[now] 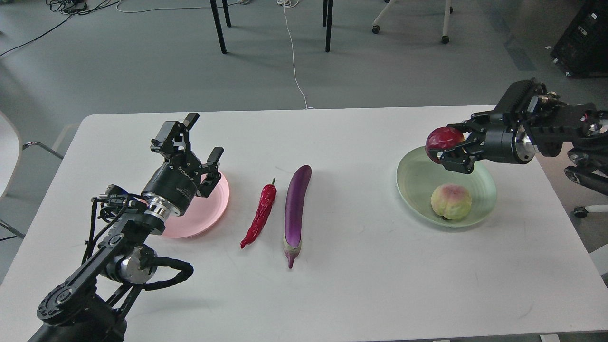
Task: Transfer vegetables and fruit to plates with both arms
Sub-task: 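Carry the red fruit with the right gripper onto the green plate, then release the red fruit and raise the right gripper away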
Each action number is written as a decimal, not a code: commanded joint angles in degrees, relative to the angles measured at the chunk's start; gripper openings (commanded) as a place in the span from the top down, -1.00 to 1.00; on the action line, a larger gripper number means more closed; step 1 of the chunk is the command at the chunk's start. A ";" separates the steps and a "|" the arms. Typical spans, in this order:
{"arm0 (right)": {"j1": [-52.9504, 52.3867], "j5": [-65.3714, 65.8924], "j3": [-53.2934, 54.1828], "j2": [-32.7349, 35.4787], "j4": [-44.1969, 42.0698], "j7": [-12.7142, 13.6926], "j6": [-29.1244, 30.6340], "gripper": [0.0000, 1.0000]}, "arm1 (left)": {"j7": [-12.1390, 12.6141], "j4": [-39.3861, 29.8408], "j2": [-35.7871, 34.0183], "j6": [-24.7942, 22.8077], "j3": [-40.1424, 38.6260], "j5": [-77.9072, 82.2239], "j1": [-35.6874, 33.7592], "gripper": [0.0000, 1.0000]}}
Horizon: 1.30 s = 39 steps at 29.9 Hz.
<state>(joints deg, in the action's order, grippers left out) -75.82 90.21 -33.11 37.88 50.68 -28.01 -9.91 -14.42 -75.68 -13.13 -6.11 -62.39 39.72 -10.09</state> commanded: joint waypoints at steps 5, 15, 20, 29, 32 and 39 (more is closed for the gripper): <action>6.29 -0.12 0.68 -0.87 -8.48 0.01 -0.55 -0.19 | 0.00 0.01 0.04 0.04 1.13 0.09 -0.11 -0.96; 7.35 -0.38 2.43 -2.72 -8.76 0.01 -0.73 -0.91 | -0.08 0.01 -0.23 0.22 1.13 0.09 -0.02 -0.96; 7.00 -0.73 6.29 -2.72 -7.70 0.01 -0.73 -0.96 | -0.35 -0.08 -1.02 0.22 1.04 0.53 -0.11 -0.96; 10.24 -33.53 26.42 -0.88 5.20 0.01 0.06 -0.96 | -12.30 -6.92 -8.91 0.22 1.04 5.97 -0.98 -0.96; 14.11 -53.22 28.62 -0.88 9.51 0.01 0.06 -0.96 | -12.21 -10.26 -12.43 -0.22 1.39 11.84 -0.98 -0.96; 23.86 -85.26 38.71 -0.88 13.39 0.01 8.92 -0.96 | -9.67 -12.21 -19.46 -3.99 13.15 47.06 -7.47 -0.97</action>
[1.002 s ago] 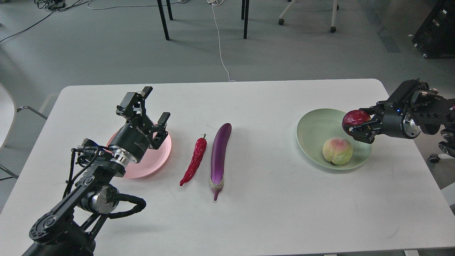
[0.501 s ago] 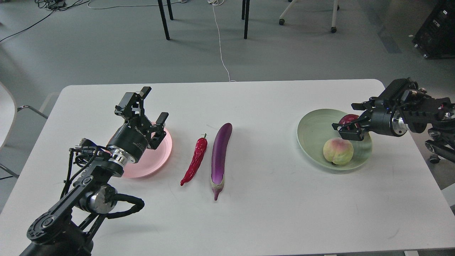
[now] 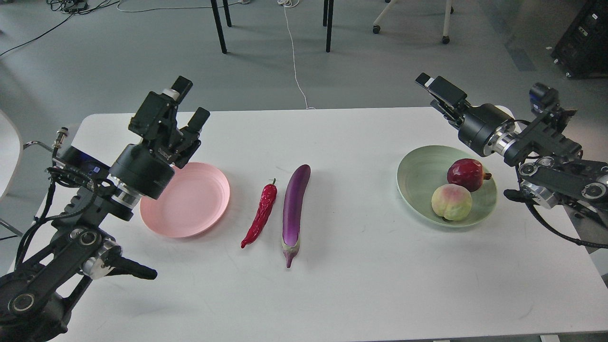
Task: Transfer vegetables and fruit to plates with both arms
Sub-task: 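Release the red fruit and raise the right gripper away, then reach the left gripper over the eggplant and grasp its stem end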
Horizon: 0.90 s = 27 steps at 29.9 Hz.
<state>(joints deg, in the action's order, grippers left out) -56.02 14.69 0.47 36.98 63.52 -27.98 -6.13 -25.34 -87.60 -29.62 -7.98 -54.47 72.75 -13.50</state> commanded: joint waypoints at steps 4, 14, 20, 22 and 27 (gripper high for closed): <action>10.57 -15.29 15.33 0.54 -0.06 -0.02 11.39 -0.96 | 6.17 0.50 -4.92 -10.63 12.88 23.66 -15.38 -0.96; 19.27 -20.93 23.96 6.08 0.73 -0.02 15.09 -0.96 | 15.50 18.84 6.40 -20.02 40.56 25.68 -44.85 -0.96; 22.62 -20.93 25.81 9.51 1.26 -0.02 17.55 -0.96 | 15.59 29.49 16.51 -18.39 44.09 30.08 -46.70 -0.96; 22.97 -21.02 25.81 10.39 1.44 -0.02 17.64 -0.96 | 15.67 31.78 18.54 -18.39 45.14 30.00 -46.88 -0.96; 23.24 -20.93 25.81 10.83 1.52 -0.02 17.99 -0.96 | 15.67 34.51 19.34 -18.39 46.64 30.08 -46.70 -0.96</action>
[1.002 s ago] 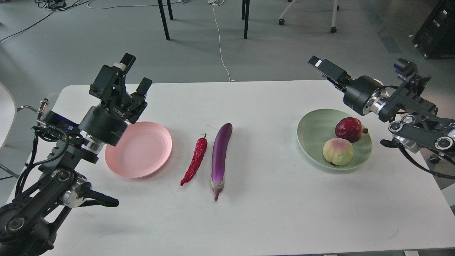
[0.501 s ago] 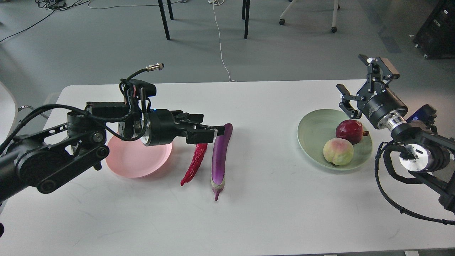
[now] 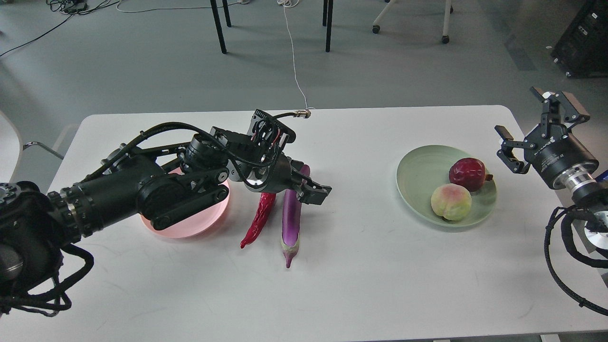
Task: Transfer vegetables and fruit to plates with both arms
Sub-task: 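Reach the left gripper over the eggplant and grasp its stem end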
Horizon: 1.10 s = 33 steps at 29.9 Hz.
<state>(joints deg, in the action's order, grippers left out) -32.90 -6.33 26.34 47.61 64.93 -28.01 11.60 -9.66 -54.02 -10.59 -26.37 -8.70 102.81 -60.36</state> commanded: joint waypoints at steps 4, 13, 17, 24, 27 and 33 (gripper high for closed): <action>0.29 0.09 -0.06 0.21 1.16 0.01 0.18 -0.96 | -0.01 3.14 0.05 0.09 1.32 0.11 0.68 -0.96; 0.38 0.18 0.11 0.20 2.39 0.01 0.18 -0.96 | -0.09 3.22 1.10 -0.27 1.40 -0.85 1.47 -0.96; 0.46 0.18 0.29 0.29 2.39 0.01 0.09 -0.96 | -0.18 4.71 2.33 -0.27 1.67 -0.77 1.47 -0.95; 0.55 0.18 0.11 1.08 3.00 0.01 0.18 -0.96 | -0.18 6.12 2.33 -0.27 2.81 -0.94 1.91 -0.94; 0.55 0.18 0.11 1.08 3.00 0.01 0.26 -0.96 | -0.18 6.12 2.25 -0.27 2.81 -1.03 2.17 -0.94; 0.55 0.18 0.11 1.08 3.27 0.01 0.18 -0.96 | -0.18 6.12 2.16 -0.18 2.81 -1.03 2.35 -0.94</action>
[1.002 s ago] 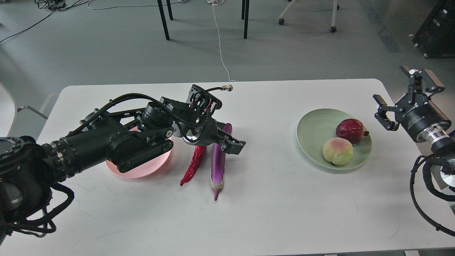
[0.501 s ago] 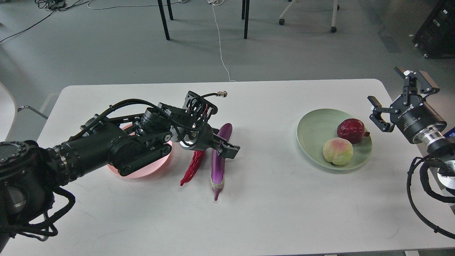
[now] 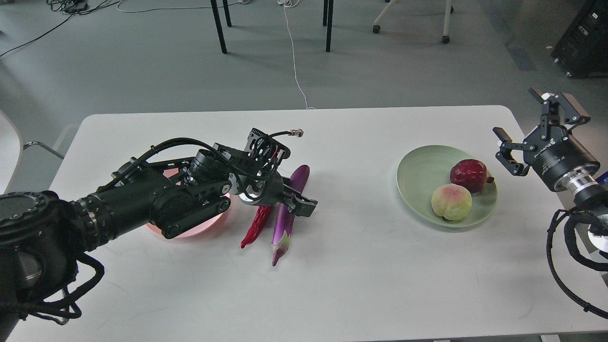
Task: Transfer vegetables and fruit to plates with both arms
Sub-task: 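Reach the left gripper over the eggplant and grasp its stem end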
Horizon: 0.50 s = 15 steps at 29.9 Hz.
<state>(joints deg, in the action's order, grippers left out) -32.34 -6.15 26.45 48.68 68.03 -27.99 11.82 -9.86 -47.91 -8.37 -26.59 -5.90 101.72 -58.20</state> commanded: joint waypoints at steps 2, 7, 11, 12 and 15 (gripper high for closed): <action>0.00 0.00 0.00 0.01 0.18 -0.01 -0.04 -0.96 | 0.02 0.01 -0.24 0.04 0.01 0.06 0.80 -0.94; 0.00 0.00 0.09 0.01 0.18 -0.01 -0.04 -0.96 | -0.24 -0.34 -0.33 -0.31 -0.34 -0.12 1.24 -0.42; 0.00 0.00 0.09 0.01 0.18 -0.01 -0.04 -0.96 | 0.19 -0.52 0.28 -0.57 -0.43 0.14 0.98 0.75; 0.00 0.00 0.09 0.01 0.35 -0.01 -0.04 -0.96 | 0.11 -0.52 0.29 -0.48 -0.43 0.14 0.81 0.76; 0.00 0.09 0.00 0.01 1.14 -0.01 -0.22 -0.96 | 0.02 -0.87 0.29 -0.48 -0.52 0.15 0.63 0.81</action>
<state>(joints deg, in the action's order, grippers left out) -32.34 -6.15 26.48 48.71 68.56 -27.99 11.74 -9.76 -48.57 -8.13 -27.21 -6.35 101.85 -57.41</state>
